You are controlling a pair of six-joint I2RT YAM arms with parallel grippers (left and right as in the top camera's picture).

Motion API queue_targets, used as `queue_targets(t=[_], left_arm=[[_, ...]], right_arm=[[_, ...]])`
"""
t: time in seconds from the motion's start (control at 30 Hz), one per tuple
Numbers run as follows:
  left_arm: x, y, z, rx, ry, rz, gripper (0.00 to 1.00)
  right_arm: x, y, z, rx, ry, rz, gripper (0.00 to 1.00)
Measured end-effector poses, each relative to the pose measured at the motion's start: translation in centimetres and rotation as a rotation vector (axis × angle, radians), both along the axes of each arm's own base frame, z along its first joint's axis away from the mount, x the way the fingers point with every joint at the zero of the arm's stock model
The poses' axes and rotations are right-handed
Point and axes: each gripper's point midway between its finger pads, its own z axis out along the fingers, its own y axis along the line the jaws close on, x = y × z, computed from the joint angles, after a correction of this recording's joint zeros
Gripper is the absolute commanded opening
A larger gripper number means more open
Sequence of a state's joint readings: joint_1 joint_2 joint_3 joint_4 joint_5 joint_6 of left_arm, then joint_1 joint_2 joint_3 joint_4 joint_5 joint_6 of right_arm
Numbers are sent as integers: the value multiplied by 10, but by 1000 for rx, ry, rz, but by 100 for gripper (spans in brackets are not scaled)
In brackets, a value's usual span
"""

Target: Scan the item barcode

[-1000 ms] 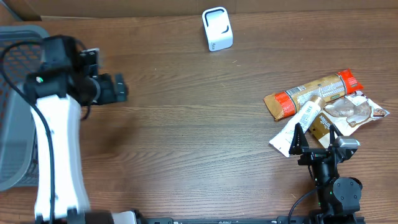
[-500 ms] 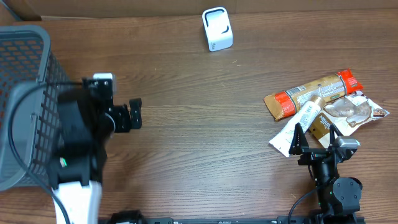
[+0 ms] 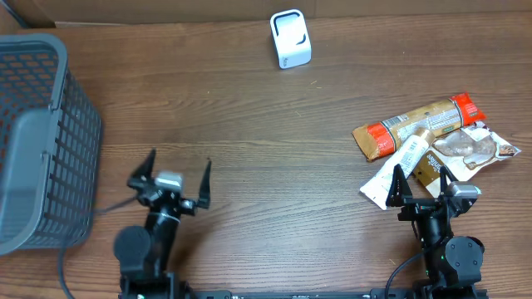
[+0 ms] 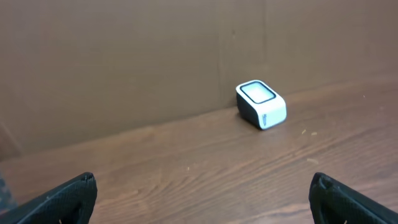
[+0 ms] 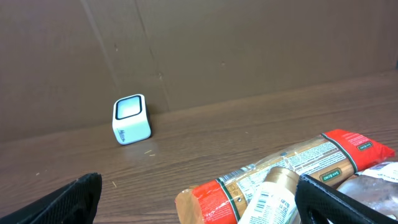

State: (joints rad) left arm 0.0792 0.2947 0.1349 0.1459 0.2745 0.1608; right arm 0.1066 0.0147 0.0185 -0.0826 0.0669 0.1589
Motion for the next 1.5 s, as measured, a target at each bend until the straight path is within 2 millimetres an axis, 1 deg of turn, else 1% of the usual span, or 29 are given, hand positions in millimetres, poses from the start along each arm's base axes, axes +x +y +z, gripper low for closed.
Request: queue_targets(t=[0.13,0.17,0.37,0.5,1.5], left_arm=[[-9,-6,-33,58,3,-25,100],[-10,-7,-38,66,15,-28,100],[-16,-5,-55,98,68,-15,100],[-18,-5,-46,98,28,-8,100],[-18,-4,-46,97,27,-6,100]], right_arm=[[0,0,0,0,-1,0,100],[0,0,0,1,-1,0,100],[0,0,0,0,-1,0,100],[0,0,0,0,-1,0,100],[0,0,0,-1,0,0,100]])
